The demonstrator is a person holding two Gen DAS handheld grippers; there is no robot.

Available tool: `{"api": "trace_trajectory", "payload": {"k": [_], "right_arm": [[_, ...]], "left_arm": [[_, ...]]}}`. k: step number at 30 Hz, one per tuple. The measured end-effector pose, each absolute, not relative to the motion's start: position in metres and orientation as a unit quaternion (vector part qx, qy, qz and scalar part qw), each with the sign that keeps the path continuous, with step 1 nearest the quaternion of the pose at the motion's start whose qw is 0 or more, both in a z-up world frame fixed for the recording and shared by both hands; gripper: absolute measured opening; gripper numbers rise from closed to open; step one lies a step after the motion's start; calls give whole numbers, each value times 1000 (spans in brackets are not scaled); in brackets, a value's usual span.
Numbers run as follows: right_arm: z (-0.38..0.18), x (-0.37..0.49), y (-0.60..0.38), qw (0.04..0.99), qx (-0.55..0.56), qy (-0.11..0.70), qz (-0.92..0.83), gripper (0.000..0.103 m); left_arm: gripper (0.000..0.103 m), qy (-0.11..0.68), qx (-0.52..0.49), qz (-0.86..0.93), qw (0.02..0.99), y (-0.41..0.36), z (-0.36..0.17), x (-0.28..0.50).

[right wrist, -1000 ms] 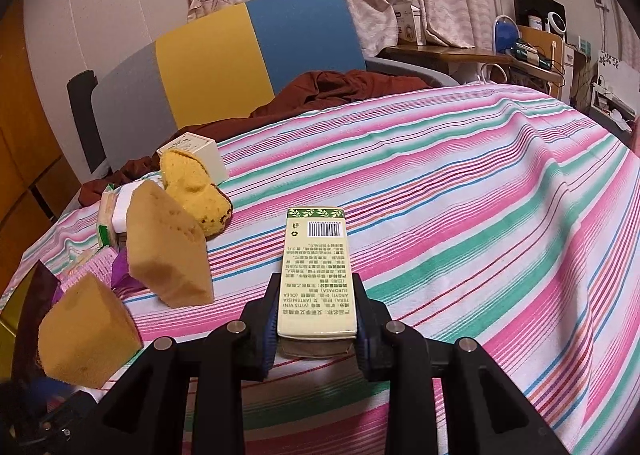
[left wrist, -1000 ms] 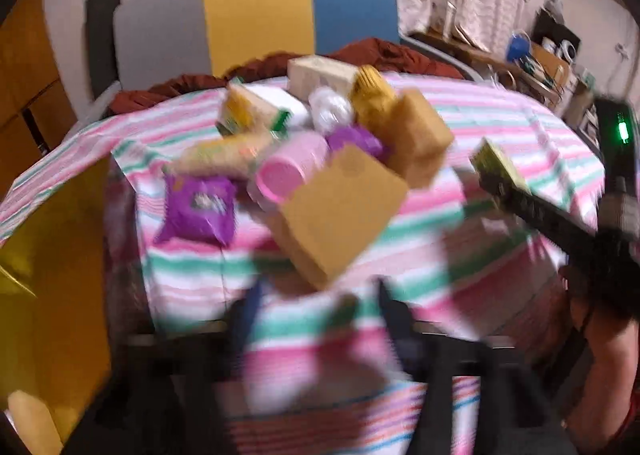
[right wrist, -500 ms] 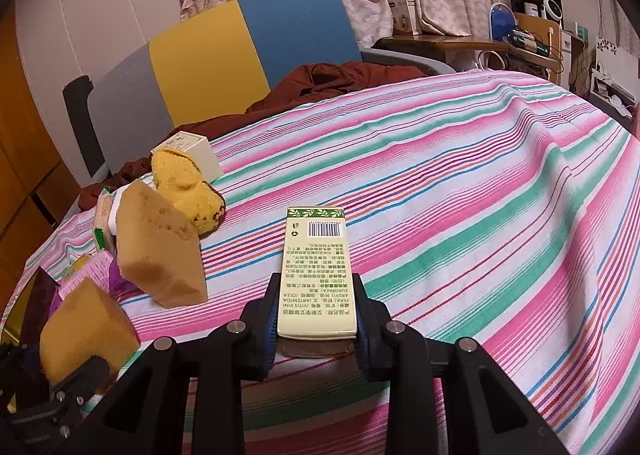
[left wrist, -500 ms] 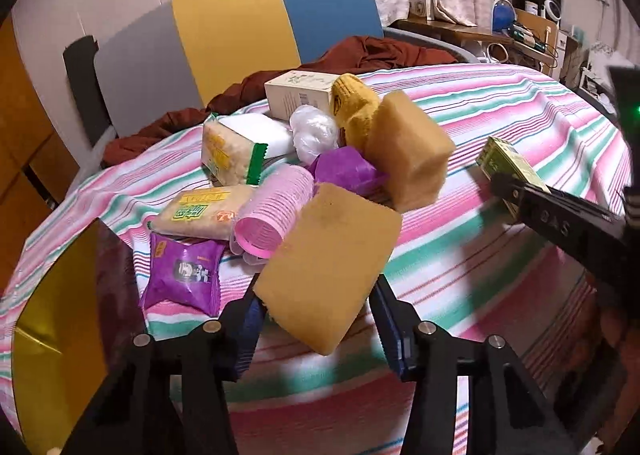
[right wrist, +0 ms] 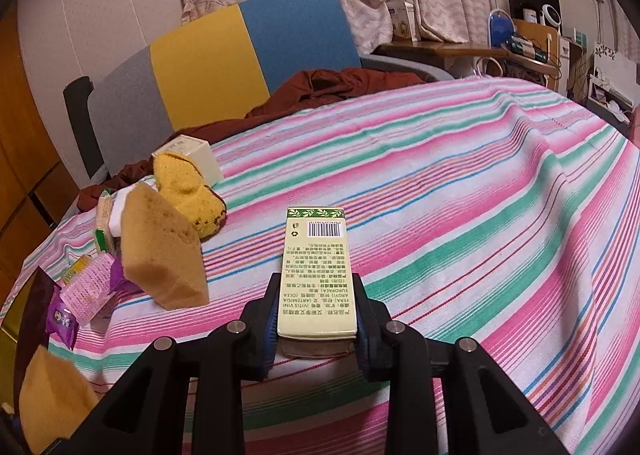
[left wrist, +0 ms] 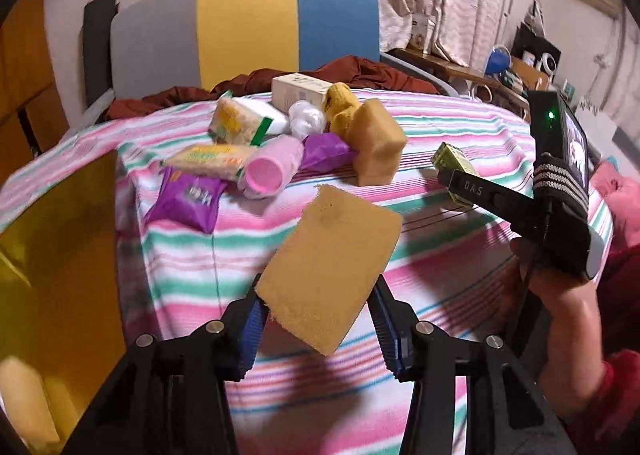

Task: Organize objects
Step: 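Grasp a flat yellow sponge with the left tool while the right tool holds the carton, then lower the sponge and carton into the gold tray and open both tools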

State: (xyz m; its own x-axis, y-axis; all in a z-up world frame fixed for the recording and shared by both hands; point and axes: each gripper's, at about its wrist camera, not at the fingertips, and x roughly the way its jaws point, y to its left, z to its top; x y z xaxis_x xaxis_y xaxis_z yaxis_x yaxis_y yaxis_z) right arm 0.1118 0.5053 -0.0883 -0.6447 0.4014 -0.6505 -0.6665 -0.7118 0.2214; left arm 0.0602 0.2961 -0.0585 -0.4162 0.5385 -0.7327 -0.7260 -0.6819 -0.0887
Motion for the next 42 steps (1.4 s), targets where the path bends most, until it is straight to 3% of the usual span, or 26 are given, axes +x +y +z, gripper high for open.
{"api": "trace_trajectory", "payload": {"k": [20, 33, 42], "right_arm": [[-56, 126, 448, 265, -267, 144, 915, 30], [-10, 103, 316, 67, -263, 148, 951, 30], [-13, 63, 233, -46, -342, 139, 928, 30]], "left_arm": [[50, 14, -368, 868, 334, 176, -11, 42], [50, -56, -380, 889, 251, 88, -10, 0], [50, -69, -391, 902, 169, 28, -13, -45]]}}
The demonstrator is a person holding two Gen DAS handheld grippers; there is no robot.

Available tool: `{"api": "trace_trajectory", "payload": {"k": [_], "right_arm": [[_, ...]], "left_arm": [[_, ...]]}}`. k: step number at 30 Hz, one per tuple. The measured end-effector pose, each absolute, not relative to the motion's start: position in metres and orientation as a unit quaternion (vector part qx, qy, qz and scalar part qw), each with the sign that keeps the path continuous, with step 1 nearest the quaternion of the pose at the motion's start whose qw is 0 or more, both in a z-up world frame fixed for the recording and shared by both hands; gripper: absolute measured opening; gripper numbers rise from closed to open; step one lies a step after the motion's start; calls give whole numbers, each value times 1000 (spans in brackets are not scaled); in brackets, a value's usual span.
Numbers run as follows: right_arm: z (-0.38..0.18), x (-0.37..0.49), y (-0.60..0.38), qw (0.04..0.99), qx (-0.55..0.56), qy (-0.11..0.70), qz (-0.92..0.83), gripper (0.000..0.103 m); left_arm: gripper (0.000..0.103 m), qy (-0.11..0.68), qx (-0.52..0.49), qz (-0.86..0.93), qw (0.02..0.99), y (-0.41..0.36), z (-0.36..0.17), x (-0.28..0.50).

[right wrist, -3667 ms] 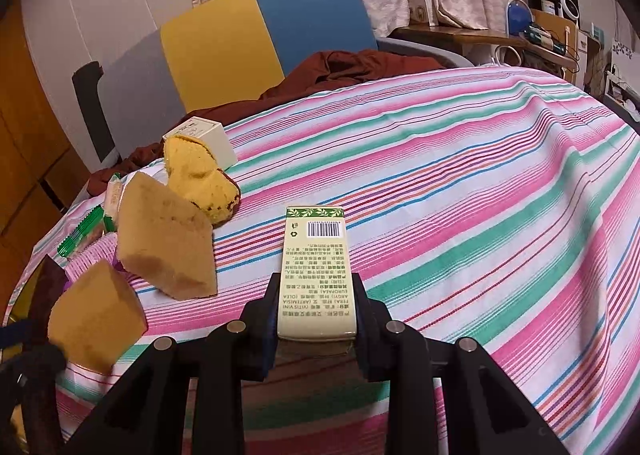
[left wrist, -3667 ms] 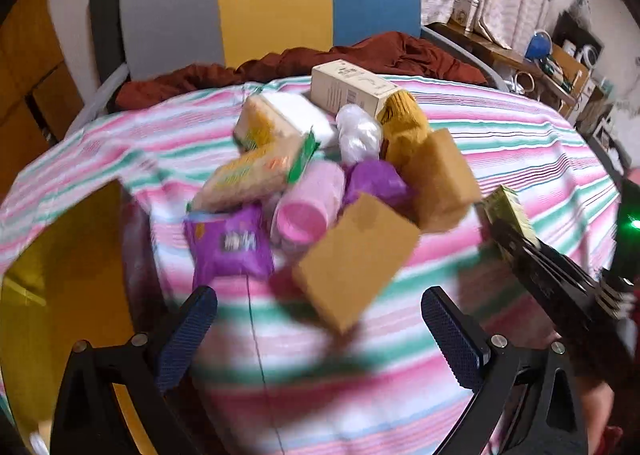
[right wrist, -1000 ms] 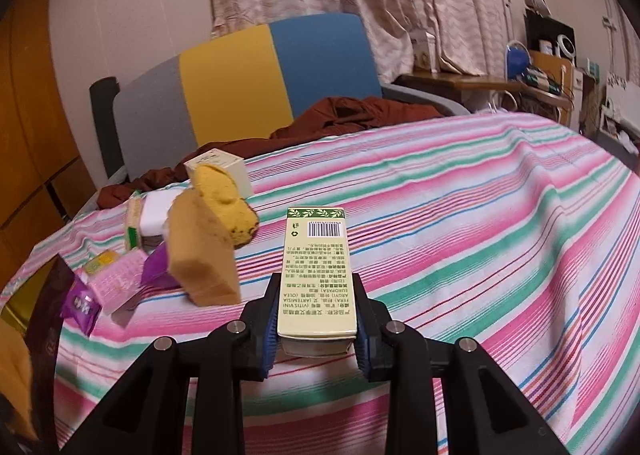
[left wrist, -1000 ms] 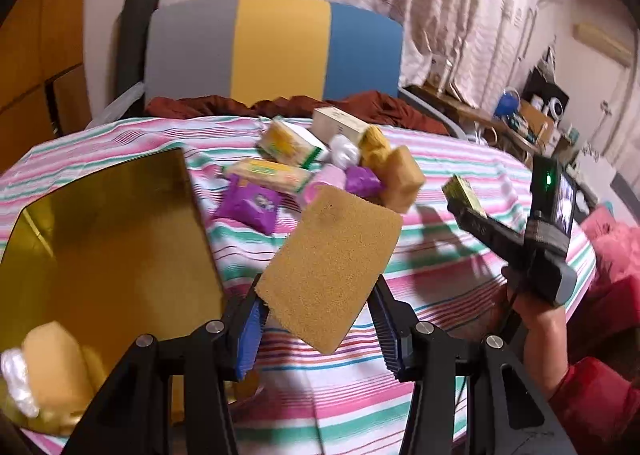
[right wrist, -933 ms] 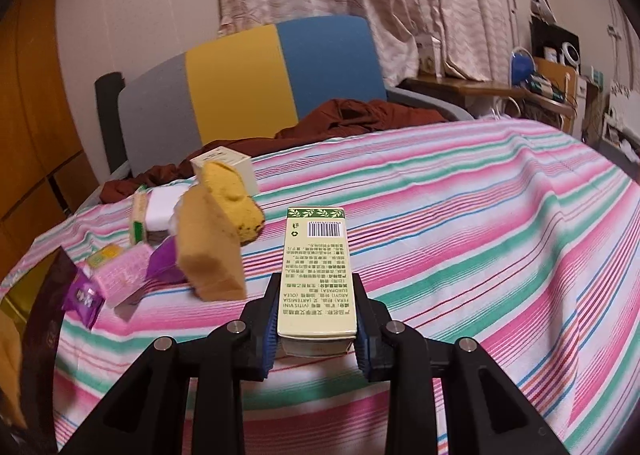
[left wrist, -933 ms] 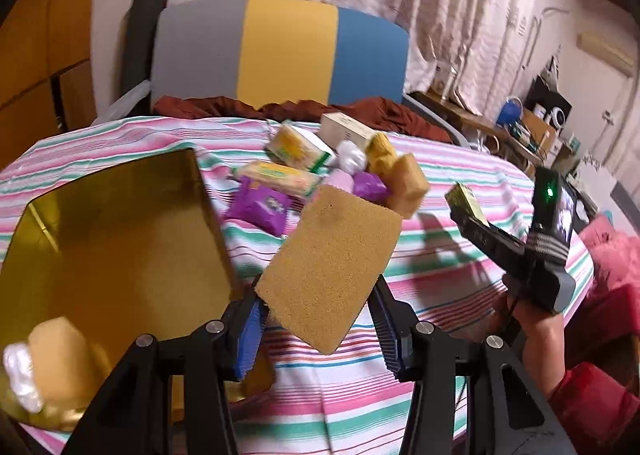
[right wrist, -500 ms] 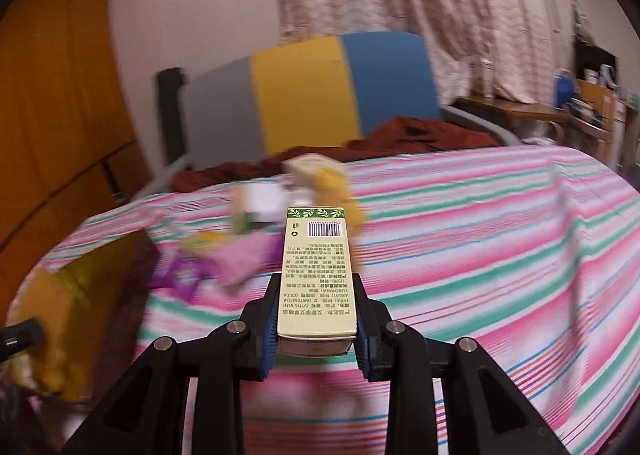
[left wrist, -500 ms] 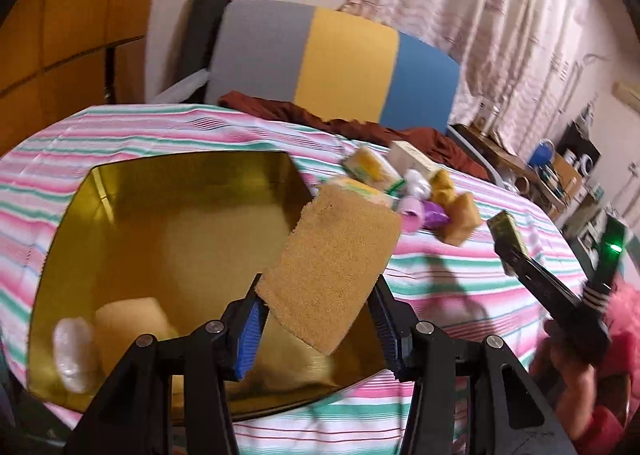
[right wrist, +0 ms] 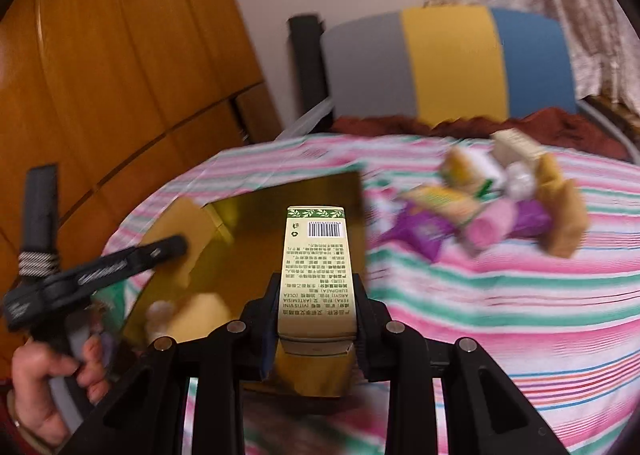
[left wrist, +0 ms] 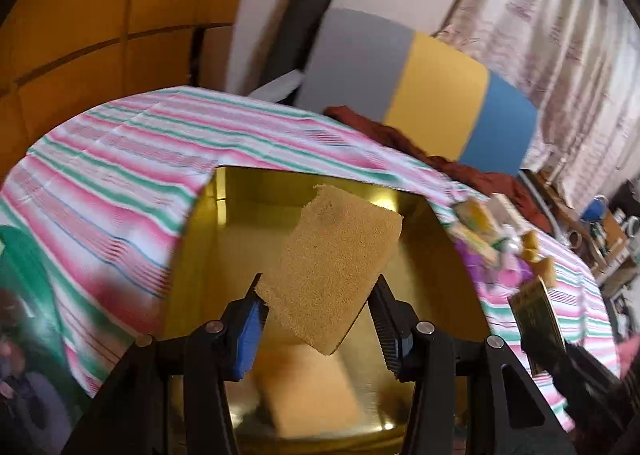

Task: Organize objects
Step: 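Lower the sponge and carton into the gold tray and open both tools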

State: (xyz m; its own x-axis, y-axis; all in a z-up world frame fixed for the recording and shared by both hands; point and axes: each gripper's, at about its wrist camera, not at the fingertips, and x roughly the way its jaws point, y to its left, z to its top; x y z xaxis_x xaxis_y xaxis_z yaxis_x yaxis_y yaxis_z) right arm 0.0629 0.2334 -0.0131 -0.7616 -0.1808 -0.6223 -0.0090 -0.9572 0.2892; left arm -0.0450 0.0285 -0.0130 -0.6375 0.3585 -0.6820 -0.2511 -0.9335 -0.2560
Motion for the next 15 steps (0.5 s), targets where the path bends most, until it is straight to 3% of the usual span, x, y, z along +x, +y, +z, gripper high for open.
{"api": "trace_trajectory", "payload": {"k": [15], "right_arm": [[-45, 19, 166, 85, 442, -96, -888, 30]], "left_arm": [[52, -40, -456, 881, 119, 0, -55, -86]]}}
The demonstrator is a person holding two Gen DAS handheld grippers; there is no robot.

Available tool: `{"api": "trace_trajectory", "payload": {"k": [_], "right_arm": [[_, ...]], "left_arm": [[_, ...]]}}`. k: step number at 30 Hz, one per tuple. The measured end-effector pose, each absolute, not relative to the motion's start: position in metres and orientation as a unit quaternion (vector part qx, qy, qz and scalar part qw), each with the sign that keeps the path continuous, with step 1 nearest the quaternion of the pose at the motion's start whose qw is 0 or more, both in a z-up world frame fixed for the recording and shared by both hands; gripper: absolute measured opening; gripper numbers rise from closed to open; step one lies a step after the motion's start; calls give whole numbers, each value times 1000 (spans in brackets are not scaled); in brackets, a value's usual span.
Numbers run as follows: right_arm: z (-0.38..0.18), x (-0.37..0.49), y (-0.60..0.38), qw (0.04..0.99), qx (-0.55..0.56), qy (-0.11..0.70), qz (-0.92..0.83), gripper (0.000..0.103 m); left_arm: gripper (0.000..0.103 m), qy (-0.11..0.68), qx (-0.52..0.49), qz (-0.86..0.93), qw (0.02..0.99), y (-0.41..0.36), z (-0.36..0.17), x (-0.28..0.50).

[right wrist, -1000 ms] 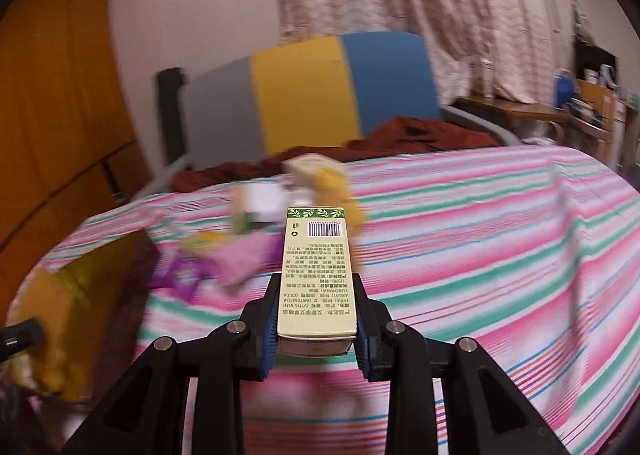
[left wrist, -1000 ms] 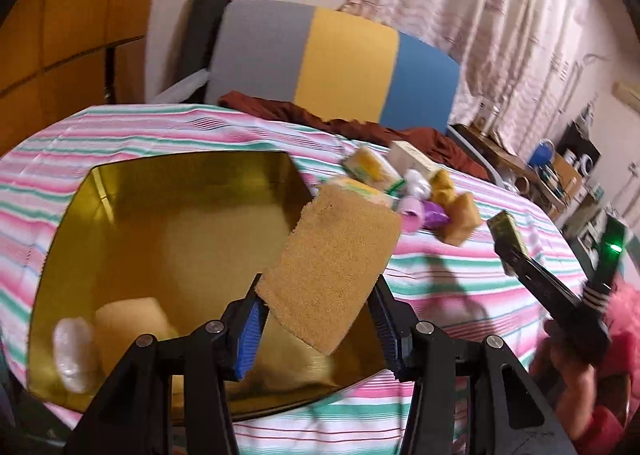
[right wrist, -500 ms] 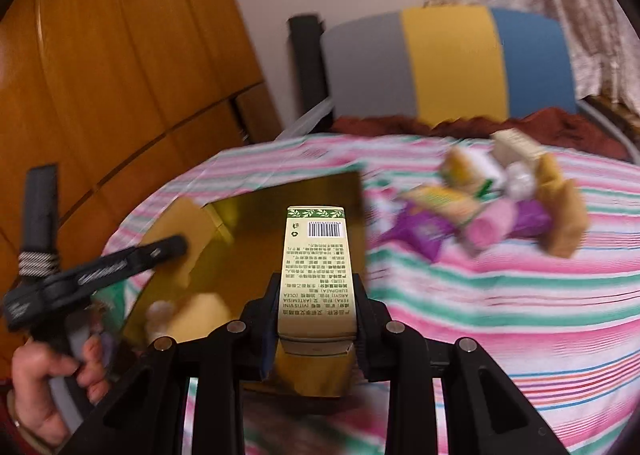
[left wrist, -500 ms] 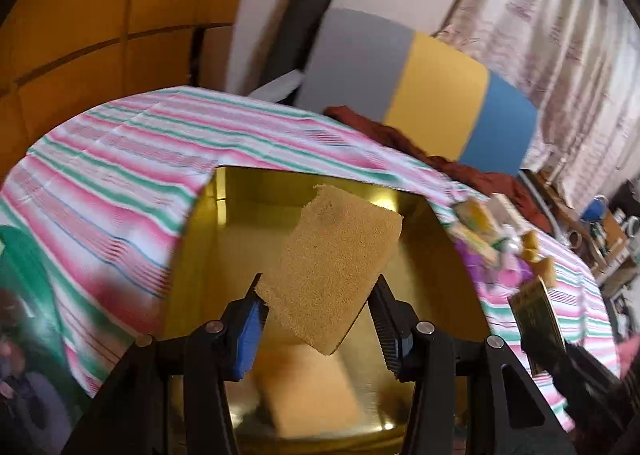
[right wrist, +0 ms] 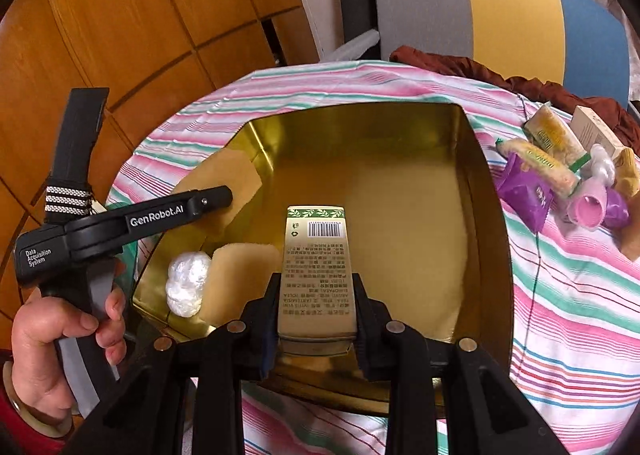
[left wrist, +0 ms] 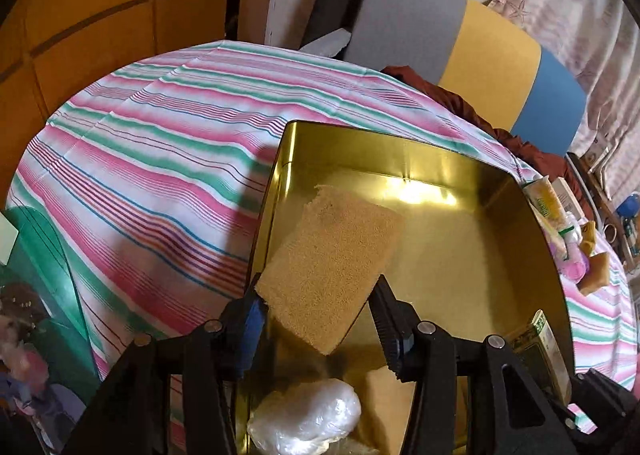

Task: Organize objects
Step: 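Lower the sponge and carton into the gold tray and open both tools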

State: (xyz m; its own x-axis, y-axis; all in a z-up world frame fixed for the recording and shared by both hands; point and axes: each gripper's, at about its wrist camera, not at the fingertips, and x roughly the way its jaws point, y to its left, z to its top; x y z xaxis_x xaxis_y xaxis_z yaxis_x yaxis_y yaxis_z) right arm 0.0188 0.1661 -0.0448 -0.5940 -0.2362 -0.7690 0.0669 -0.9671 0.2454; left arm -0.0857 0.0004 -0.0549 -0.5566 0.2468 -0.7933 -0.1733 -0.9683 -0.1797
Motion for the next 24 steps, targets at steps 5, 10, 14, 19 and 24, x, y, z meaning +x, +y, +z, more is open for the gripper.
{"api": "trace_trajectory", "payload": {"k": [5, 10, 14, 19, 24], "right_arm": [[-49, 16, 172, 77, 453, -109, -881, 30], [-54, 12, 175, 74, 463, -121, -875, 30], [-57, 11, 174, 79, 467, -131, -871, 30], [-57, 12, 173, 85, 466, -141, -869, 32], [-52, 16, 176, 85, 453, -149, -875, 34]], "left_arm": [[60, -77, -461, 875, 130, -7, -53, -86], [85, -130, -437, 881, 125, -21, -33, -73], [94, -137, -404, 899, 102, -29, -13, -60], [100, -153, -387, 905, 86, -41, 0, -53], [100, -167, -397, 899, 77, -45, -2, -51]]}}
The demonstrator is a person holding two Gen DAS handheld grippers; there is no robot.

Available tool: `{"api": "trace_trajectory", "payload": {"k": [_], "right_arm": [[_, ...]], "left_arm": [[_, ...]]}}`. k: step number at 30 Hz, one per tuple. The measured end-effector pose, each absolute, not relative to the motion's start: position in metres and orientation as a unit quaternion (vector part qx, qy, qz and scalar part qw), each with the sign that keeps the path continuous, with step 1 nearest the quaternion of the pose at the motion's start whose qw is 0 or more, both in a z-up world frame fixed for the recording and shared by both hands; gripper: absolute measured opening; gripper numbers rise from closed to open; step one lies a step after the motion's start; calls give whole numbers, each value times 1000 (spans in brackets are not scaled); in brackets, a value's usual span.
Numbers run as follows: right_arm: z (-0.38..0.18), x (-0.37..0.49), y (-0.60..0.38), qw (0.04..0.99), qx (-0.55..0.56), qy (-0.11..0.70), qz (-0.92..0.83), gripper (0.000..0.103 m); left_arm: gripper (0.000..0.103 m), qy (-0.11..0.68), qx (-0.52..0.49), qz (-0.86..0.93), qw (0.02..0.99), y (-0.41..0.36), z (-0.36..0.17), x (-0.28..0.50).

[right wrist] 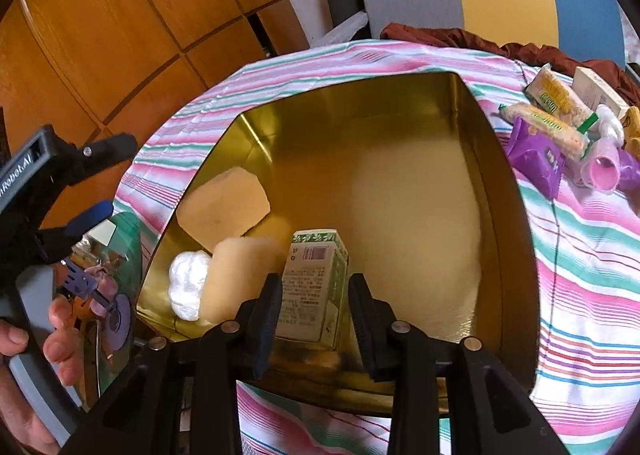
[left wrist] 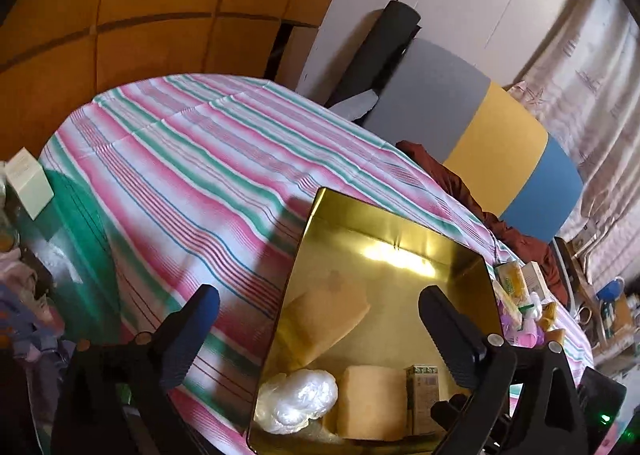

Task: Organize objects
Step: 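Lower the sponge and carton into the gold tray and open both tools, then move the right tool back toward the remaining items on the cloth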

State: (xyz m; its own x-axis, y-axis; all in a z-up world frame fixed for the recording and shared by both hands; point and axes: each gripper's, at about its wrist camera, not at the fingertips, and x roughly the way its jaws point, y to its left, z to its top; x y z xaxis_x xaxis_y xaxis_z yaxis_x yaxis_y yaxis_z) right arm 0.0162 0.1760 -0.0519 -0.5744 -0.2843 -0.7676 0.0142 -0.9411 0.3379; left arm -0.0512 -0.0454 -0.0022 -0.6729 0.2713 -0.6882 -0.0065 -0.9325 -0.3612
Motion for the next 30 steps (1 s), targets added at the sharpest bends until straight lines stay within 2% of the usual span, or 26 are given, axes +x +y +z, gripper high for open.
{"api": "trace_trajectory", "payload": {"k": [15, 30], "right_arm": [[-32, 33, 209, 46, 404, -167, -898, 36], [-40, 72, 364, -152, 361, -234, -890, 39]], "left_arm": [[102, -112, -426, 892, 100, -3, -14, -34], [103, -23, -425, 879, 216, 92, -9, 2]]}}
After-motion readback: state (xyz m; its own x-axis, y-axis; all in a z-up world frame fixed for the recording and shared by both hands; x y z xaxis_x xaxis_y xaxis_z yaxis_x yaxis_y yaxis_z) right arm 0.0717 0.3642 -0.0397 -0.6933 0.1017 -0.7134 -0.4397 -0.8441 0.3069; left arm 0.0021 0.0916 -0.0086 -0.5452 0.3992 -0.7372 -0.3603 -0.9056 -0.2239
